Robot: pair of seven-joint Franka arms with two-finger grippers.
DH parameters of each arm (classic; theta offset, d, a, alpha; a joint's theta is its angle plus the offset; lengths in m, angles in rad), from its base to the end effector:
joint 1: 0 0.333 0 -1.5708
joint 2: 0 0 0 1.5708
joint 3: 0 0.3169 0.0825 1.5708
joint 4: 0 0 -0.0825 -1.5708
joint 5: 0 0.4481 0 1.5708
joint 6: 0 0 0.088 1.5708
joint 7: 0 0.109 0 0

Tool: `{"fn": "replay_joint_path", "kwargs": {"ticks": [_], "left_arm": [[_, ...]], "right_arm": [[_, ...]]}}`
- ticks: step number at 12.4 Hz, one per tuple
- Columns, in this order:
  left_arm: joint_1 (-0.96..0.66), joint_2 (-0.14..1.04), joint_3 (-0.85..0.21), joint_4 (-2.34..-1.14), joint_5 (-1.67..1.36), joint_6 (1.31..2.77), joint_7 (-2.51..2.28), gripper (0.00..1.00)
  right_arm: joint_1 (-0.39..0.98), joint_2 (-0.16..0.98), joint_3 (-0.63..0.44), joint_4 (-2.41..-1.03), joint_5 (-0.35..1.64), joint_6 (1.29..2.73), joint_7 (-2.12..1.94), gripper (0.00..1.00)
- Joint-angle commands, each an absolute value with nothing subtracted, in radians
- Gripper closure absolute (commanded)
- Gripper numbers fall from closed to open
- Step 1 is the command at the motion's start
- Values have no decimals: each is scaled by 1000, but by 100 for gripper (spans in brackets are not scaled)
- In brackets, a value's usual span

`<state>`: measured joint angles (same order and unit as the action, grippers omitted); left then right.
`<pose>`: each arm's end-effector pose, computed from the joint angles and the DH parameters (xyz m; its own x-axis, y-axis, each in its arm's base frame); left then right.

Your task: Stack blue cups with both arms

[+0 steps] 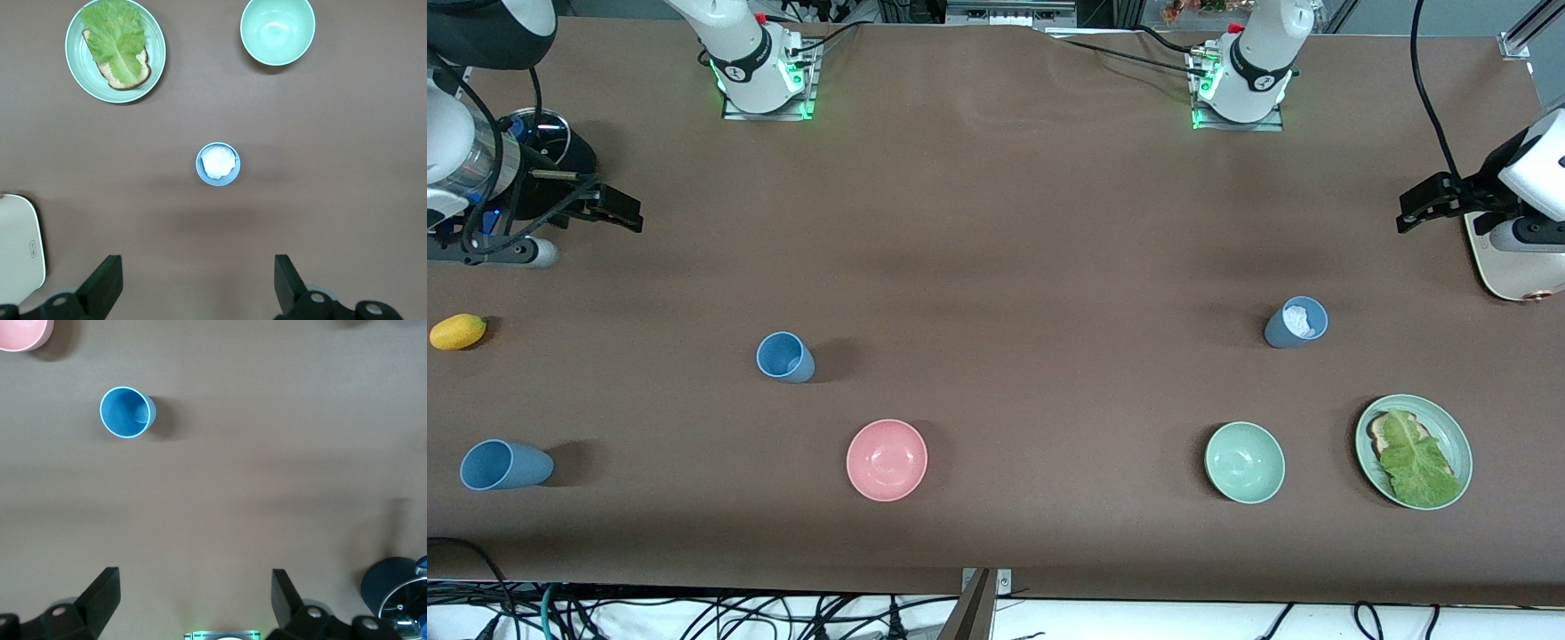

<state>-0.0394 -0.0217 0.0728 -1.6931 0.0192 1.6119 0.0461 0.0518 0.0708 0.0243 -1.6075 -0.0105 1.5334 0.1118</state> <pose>0.6107 0.0228 0.5746 0.9981 -0.0137 -0.0603 -0.0146 -0.9998 -0.0148 0.6287 0.0463 0.5567 0.9891 -0.0367 -0.1425 -0.0335 -0.9991 0.0248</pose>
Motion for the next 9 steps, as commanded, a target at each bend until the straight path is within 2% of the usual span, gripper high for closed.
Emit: {"fn": "replay_joint_path", "kwargs": {"ticks": [1,9], "left_arm": [[-46,-8,83,-1681,0,1617,69,0],[-38,-5,83,-1681,0,1624,71,0]], "right_arm": [[48,72,29,-1586,-14,1505,116,0],[48,72,29,-1586,-17,1503,106,0]]}}
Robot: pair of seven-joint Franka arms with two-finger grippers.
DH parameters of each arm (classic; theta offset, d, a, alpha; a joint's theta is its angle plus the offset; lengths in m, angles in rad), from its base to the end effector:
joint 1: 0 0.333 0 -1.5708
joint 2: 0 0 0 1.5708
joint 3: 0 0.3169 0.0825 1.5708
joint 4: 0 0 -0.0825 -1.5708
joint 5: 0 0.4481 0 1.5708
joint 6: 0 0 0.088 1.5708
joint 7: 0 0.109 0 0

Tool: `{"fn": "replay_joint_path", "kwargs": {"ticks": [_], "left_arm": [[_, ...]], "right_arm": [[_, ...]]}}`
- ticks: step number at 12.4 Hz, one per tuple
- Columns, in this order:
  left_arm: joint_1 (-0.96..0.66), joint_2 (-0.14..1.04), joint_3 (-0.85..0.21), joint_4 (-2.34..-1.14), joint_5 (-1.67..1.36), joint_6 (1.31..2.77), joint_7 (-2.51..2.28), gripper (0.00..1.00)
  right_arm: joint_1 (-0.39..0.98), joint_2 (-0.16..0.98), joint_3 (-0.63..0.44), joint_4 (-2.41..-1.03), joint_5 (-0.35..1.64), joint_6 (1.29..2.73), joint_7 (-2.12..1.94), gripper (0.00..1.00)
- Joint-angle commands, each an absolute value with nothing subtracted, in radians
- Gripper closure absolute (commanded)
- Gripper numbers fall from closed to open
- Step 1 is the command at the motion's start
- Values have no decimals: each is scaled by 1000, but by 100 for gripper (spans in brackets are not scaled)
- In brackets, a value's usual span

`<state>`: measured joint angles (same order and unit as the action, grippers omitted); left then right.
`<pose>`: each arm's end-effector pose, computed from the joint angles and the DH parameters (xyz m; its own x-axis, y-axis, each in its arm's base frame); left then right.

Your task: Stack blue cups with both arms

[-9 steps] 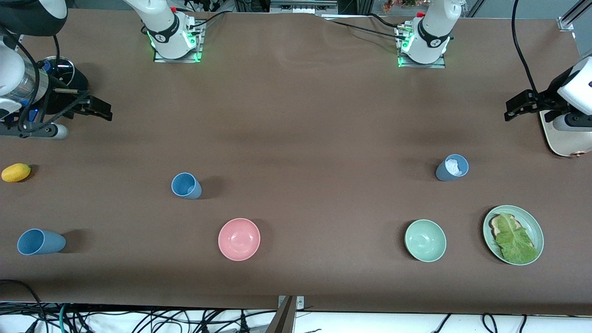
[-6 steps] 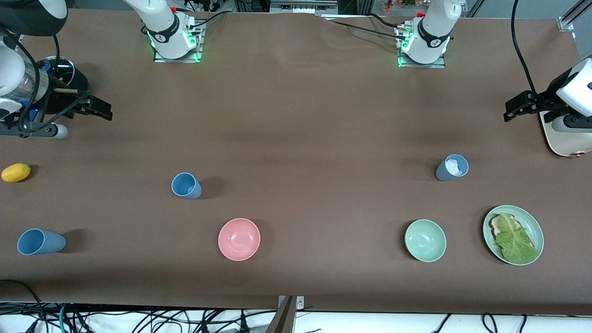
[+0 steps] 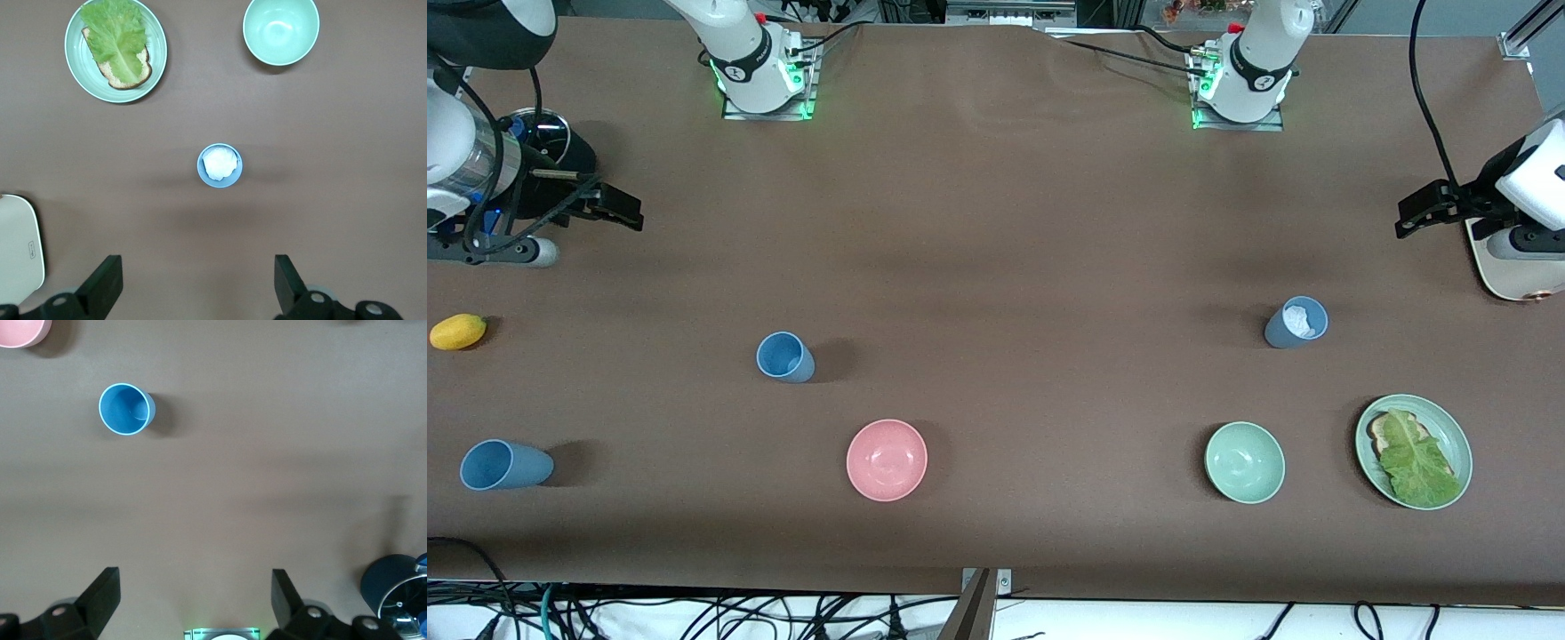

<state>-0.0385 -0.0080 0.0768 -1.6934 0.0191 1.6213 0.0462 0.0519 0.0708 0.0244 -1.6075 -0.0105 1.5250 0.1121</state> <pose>0.6149 0.0257 0.5669 0.9979 -0.0090 -0.0649 -0.0100 -0.9998 -0.0154 0.6277 0.0464 0.5561 0.9879 -0.0369 -0.1507 -0.0334 -0.9991 0.0257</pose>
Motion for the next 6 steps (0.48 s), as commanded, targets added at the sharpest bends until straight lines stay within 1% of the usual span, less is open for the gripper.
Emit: {"fn": "replay_joint_path", "kwargs": {"ticks": [1,6], "left_arm": [[-38,-5,83,-1681,0,1624,69,0],[-32,-3,87,-1675,0,1612,64,0]], "right_arm": [[48,72,29,-1586,-17,1503,106,0],[48,72,29,-1586,-17,1502,106,0]]}}
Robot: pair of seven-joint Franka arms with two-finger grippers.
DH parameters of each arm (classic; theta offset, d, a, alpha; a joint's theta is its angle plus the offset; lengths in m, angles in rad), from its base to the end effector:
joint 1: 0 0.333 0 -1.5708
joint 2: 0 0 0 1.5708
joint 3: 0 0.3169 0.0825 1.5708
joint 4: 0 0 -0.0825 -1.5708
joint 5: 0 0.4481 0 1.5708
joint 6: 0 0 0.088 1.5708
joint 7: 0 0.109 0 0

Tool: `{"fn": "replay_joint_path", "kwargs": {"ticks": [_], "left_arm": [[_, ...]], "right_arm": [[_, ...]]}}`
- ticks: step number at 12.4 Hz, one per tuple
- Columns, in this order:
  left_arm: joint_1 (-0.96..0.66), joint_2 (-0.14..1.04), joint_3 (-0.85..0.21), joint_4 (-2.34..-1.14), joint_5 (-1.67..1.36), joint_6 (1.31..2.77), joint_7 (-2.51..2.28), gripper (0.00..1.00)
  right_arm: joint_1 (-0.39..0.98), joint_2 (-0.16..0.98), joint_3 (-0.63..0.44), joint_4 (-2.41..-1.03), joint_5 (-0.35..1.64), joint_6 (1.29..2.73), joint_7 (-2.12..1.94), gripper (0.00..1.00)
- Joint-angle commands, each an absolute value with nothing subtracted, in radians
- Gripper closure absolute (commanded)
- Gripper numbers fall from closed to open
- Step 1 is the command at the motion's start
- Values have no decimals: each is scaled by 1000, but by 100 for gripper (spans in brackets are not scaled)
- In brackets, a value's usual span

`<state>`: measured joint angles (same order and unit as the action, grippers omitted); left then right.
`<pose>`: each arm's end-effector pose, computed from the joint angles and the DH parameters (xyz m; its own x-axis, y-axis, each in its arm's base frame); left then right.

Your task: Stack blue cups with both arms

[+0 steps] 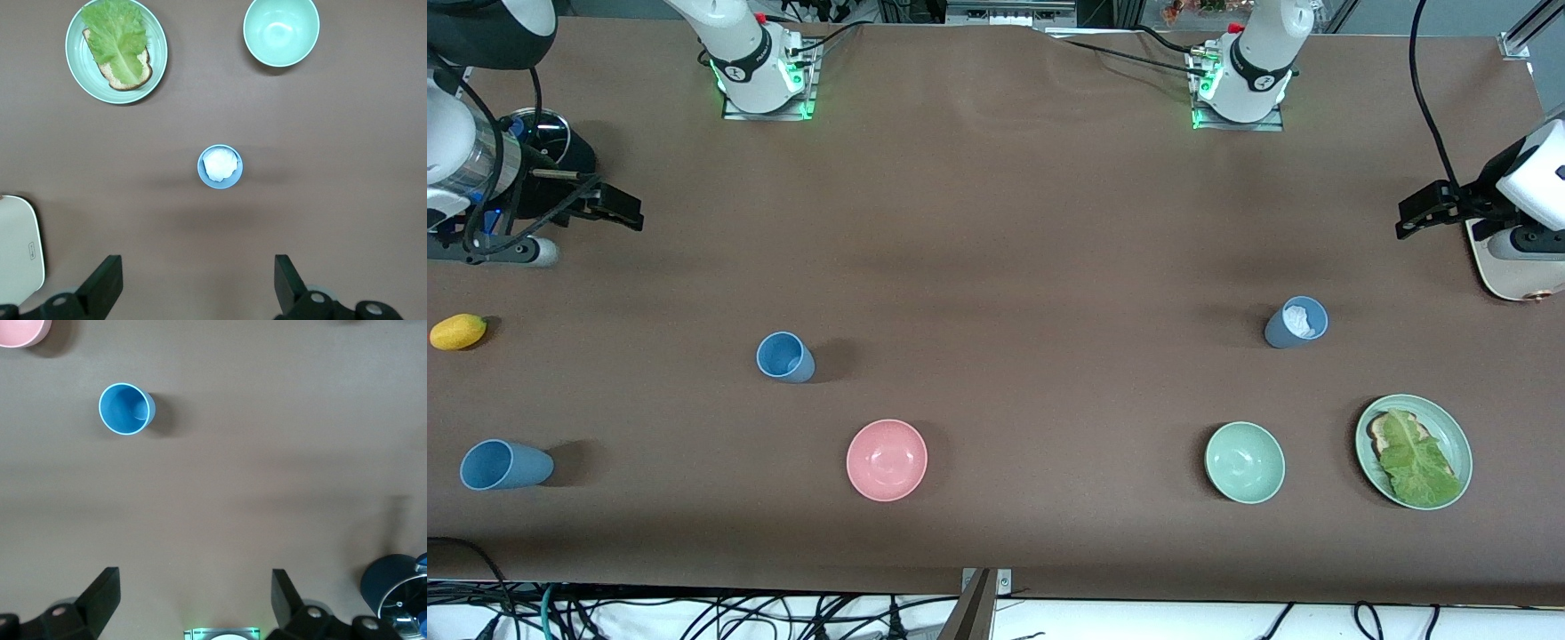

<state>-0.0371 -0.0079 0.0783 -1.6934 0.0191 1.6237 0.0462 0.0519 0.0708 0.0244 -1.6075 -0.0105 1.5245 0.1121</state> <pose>0.6151 0.0275 0.5670 0.9980 -0.0061 -0.0626 -0.0071 -0.9999 -0.0155 0.6276 0.0464 0.5560 0.9878 -0.0370 -0.1512 -0.0334 -0.9991 0.0258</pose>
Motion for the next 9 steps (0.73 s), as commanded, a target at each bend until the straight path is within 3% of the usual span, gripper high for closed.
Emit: {"fn": "replay_joint_path", "kwargs": {"ticks": [1,9], "left_arm": [[-32,-3,87,-1675,0,1612,74,0],[-21,61,87,-1631,6,1624,78,0]], "right_arm": [[48,72,29,-1586,-17,1502,106,0],[48,72,29,-1588,-15,1502,115,0]]}}
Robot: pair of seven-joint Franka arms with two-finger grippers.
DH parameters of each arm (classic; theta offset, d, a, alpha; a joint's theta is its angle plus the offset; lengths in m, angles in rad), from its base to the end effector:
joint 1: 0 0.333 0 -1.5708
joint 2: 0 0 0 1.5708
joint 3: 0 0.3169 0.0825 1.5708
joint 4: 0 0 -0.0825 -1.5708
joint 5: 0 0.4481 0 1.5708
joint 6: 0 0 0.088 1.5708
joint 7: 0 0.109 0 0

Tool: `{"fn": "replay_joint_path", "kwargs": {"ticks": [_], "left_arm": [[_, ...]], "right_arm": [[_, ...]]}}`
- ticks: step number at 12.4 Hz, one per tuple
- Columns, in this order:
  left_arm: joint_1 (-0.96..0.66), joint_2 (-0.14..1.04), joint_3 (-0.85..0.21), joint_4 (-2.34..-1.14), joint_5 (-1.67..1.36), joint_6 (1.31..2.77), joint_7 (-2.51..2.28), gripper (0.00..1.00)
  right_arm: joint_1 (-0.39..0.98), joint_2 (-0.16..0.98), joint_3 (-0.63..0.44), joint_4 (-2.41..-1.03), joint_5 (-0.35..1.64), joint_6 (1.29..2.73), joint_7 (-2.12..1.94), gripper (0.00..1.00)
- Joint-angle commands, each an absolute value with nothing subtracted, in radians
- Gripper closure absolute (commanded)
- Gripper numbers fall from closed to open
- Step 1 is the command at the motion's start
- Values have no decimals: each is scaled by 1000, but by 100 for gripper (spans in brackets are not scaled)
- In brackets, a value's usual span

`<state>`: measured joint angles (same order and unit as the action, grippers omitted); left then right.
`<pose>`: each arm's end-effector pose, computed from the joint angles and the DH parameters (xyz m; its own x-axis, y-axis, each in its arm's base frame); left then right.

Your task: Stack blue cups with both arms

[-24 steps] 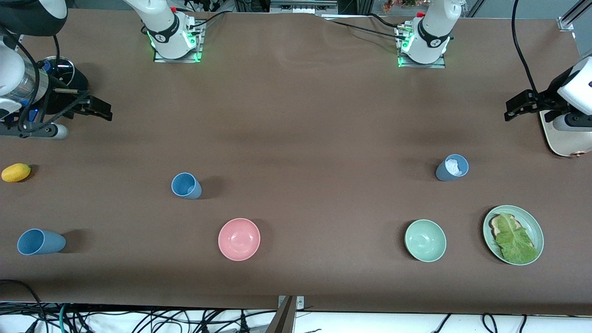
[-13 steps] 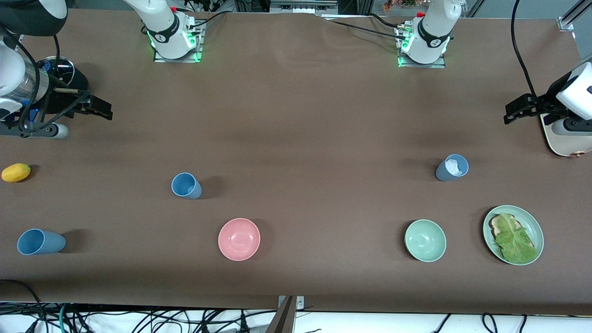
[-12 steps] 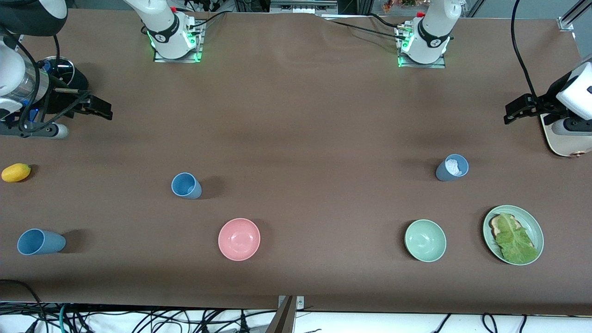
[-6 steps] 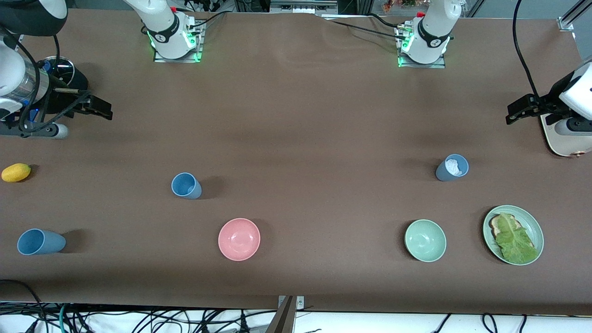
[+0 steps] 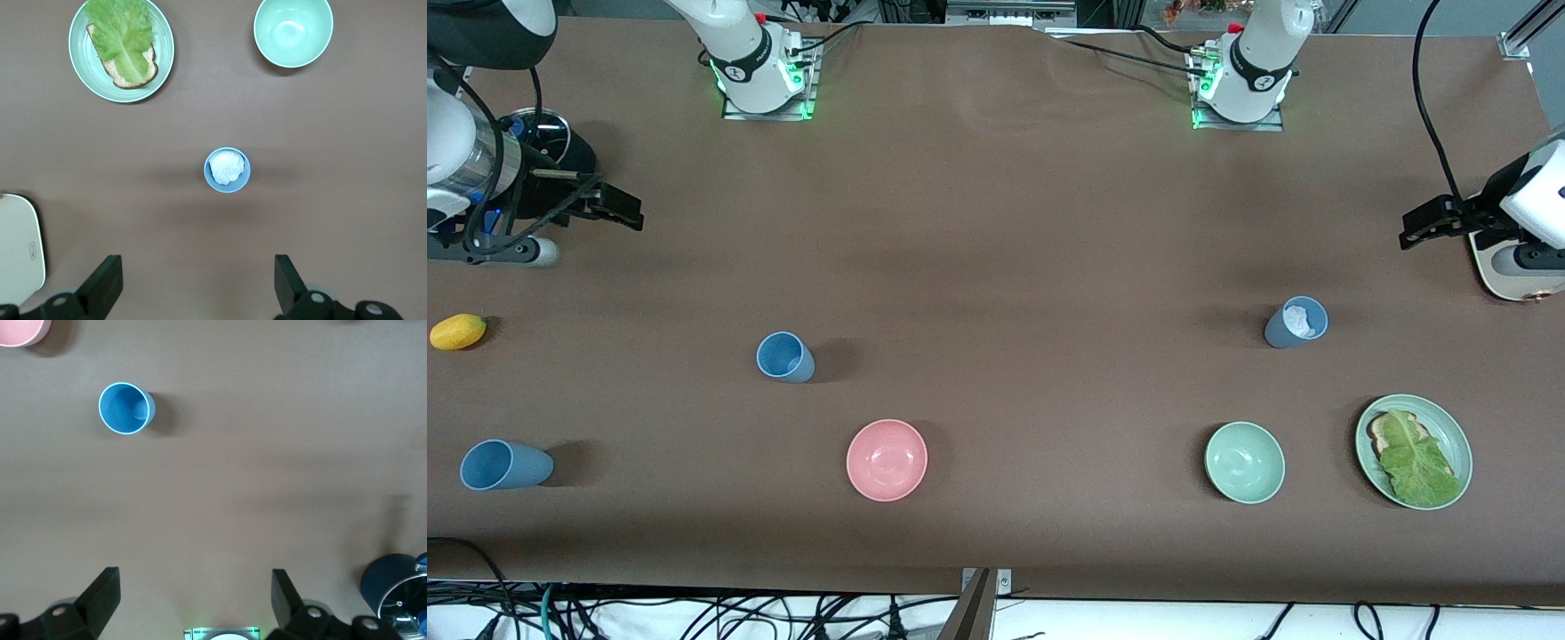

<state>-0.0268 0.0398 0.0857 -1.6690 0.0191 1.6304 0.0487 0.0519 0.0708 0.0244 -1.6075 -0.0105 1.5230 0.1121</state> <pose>0.6282 0.0382 0.5510 0.9968 0.0091 -0.0792 0.0076 -0.9998 -0.0185 0.6274 0.0464 0.5559 0.9876 -0.0370 -0.1527 -0.0334 -0.9991 0.0260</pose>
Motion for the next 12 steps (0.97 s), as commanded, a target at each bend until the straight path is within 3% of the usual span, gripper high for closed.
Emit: {"fn": "replay_joint_path", "kwargs": {"ticks": [1,12], "left_arm": [[-21,70,87,-1631,8,1629,78,0],[-5,91,89,-1574,12,1652,77,0]], "right_arm": [[48,72,29,-1588,-15,1500,115,0],[48,72,29,-1588,-15,1486,114,0]]}}
